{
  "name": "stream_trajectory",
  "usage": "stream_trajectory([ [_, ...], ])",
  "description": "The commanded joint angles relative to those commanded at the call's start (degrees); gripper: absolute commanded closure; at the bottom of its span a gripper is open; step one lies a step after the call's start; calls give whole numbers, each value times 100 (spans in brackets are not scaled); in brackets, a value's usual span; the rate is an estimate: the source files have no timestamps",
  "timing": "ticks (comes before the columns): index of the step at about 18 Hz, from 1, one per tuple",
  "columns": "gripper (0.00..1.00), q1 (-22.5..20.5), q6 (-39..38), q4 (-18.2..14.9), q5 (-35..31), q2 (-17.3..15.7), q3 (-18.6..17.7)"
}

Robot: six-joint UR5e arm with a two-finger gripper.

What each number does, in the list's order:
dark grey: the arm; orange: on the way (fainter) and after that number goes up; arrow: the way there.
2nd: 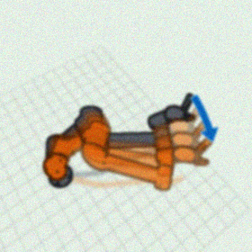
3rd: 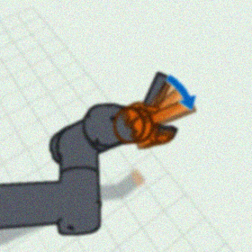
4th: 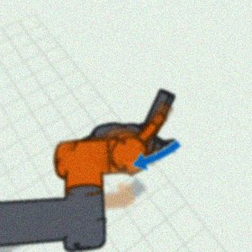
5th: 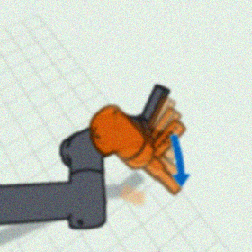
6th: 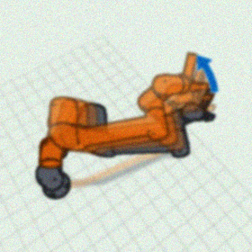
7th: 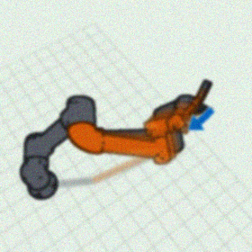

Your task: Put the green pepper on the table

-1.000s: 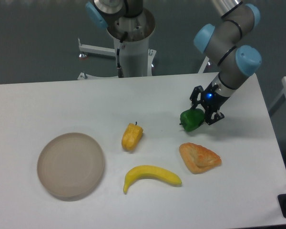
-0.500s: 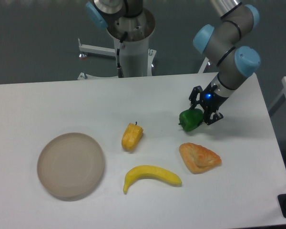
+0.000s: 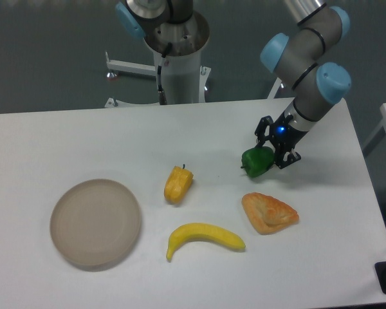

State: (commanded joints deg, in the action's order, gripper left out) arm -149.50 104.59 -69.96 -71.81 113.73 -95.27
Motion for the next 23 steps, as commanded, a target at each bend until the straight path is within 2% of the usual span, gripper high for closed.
stream_trajectory([
  [3,27,-9,0,0,0,0,0],
  [6,10,-18,-9,122,0,-9,9],
  [9,0,-35,-17,149,0,-9,44],
  [12,0,-96,-26,132,9,-26,166],
  [18,0,-97,-61,123,-70,-62,676],
  [23,0,8,-149,114,-833,0,1072],
])
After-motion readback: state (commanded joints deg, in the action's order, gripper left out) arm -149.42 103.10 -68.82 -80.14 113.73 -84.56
